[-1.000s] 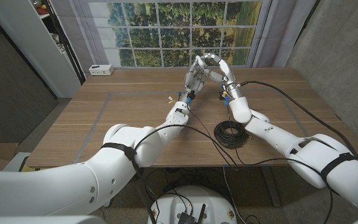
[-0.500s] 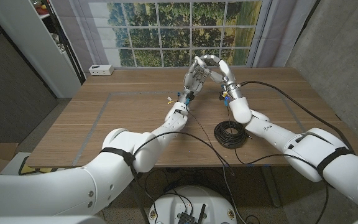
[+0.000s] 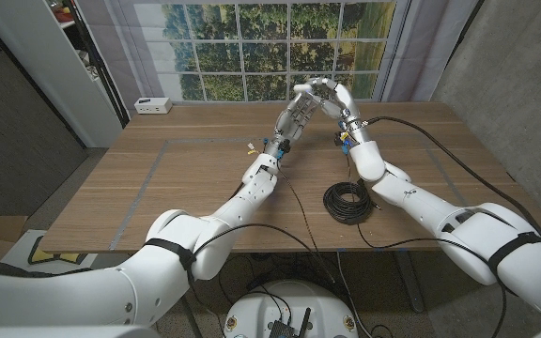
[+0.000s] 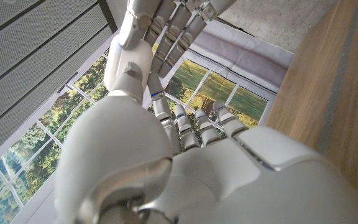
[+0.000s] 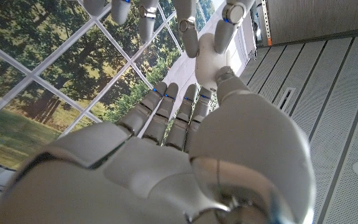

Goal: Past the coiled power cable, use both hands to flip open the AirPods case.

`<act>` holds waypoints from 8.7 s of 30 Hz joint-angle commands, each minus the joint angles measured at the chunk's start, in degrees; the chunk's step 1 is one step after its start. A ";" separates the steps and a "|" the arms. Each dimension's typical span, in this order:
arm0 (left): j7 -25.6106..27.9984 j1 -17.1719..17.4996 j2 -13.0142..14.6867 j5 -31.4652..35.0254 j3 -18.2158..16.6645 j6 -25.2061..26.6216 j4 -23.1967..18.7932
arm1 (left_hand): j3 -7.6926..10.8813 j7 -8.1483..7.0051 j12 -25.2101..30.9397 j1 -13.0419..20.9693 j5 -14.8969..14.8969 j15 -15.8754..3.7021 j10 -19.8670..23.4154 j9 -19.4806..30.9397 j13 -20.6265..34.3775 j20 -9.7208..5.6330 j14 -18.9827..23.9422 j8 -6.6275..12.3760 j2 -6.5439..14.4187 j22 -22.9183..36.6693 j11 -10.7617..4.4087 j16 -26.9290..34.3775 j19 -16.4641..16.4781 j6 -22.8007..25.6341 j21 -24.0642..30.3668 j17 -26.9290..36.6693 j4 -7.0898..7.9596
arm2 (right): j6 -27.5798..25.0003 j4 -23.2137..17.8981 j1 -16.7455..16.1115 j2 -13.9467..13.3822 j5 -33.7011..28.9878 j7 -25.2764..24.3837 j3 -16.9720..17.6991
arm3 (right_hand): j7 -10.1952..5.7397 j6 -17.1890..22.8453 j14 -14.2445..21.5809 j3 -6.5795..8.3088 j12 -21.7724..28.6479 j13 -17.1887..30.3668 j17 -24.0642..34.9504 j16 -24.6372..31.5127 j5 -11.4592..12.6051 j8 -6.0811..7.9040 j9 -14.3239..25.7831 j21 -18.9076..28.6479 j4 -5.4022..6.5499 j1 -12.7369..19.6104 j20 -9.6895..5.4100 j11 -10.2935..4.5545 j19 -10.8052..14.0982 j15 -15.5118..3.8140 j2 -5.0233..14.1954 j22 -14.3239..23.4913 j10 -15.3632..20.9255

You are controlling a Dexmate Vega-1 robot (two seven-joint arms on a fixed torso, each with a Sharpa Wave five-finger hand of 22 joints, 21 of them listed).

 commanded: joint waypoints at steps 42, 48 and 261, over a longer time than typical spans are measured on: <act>30.75 2.19 27.12 31.90 19.42 -0.55 -29.29 | -4.36 1.26 -0.48 -6.09 1.82 1.27 -2.96 4.41 0.69 2.82 -1.67 -8.60 -2.50 0.29 2.47 0.51 -0.22 -10.45 0.42 0.26 1.30 | -14.47 -15.70 -5.96 -3.45 17.70 21.74 7.28 | -9.25 3.96 12.06 2.35 14.89 10.80 4.72 4.48 0.63 0.17 8.42 0.05 0.42 -1.18 1.77 -3.22 1.59 -10.94 0.13 0.55 16.03; 29.97 0.98 26.56 32.34 20.01 -2.00 -27.23 | -4.41 0.25 -0.50 -6.02 1.86 1.10 -3.08 4.08 0.71 2.97 -1.62 -9.45 -2.40 0.32 2.24 0.42 -0.20 -11.60 0.45 0.27 1.20 | -15.47 -16.84 -6.63 -3.76 18.86 23.47 7.18 | -9.05 4.02 12.16 2.47 15.49 11.54 5.07 4.44 0.65 -0.05 8.57 0.04 0.40 -1.25 1.89 -3.28 1.52 -10.96 0.07 0.57 15.97; 33.39 5.97 36.36 38.11 21.06 9.12 -42.61 | 8.39 -2.87 1.98 -1.65 -0.49 -3.48 9.83 14.85 1.96 3.58 10.77 -2.85 3.27 2.11 -3.73 0.80 4.00 4.81 5.06 0.60 -0.75 | -30.19 -18.40 -6.31 -6.02 27.70 31.72 6.88 | -2.12 9.21 6.66 -7.24 2.92 3.94 4.11 -4.72 1.08 -18.65 -4.55 0.17 4.87 -28.57 5.42 4.51 2.74 -6.96 -3.74 0.72 1.24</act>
